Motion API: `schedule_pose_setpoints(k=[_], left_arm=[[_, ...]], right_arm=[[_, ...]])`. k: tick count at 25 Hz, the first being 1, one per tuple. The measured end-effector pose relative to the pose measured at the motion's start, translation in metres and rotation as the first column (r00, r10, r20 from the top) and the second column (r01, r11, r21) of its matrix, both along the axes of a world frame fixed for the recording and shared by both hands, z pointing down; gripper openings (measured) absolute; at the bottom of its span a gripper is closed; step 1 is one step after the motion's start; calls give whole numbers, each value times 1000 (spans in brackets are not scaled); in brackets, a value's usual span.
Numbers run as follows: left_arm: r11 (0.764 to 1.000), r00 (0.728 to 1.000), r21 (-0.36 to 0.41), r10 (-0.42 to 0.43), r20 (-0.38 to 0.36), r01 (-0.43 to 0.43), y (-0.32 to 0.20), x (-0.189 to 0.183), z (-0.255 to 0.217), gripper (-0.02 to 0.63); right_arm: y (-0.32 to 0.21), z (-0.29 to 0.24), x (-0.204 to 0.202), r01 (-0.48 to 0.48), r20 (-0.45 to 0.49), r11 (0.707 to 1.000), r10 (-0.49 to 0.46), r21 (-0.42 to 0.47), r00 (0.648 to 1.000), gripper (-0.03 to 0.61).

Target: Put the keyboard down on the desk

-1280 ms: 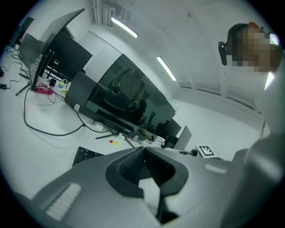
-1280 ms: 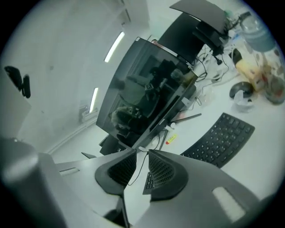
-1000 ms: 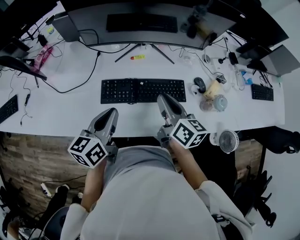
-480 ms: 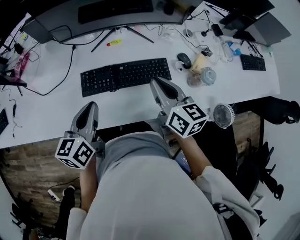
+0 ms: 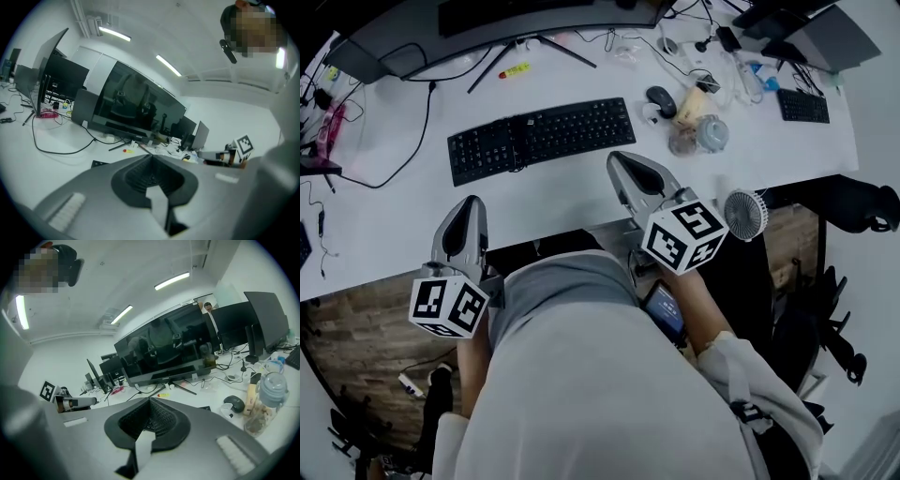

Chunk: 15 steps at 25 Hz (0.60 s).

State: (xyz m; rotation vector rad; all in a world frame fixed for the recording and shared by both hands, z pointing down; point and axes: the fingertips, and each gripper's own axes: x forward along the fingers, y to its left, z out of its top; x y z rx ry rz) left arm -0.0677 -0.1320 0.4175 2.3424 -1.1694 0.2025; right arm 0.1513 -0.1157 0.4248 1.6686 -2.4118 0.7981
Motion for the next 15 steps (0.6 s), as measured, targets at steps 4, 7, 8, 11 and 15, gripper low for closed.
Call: schedule_pose_setpoints(k=[4,7,8,11,15], left_arm=[[1000,1000,2,1,14,-1,0,4,1,0],[1000,1000,9,-2,22,2,-3,2,0,0],[1000,1000,10,-3,24,3,-3,1,-1,0],[1000,1000,-1,-2,27,2,-4,1,1,0],[999,999,-33,-9,33,10,-3,-2,9,0]], right_arm=[[7,-1,0,38,-71,999,-38,0,997,3],[7,-1,-4,52,-76,999,-53,-6,996,3],[7,0,-5,53,-75,999,-53,-12,996,3],[5,3,-5,57,-98,998,-60,-29,993,2],[5,6,-4,43,-123,998,-46,-35,991,0]])
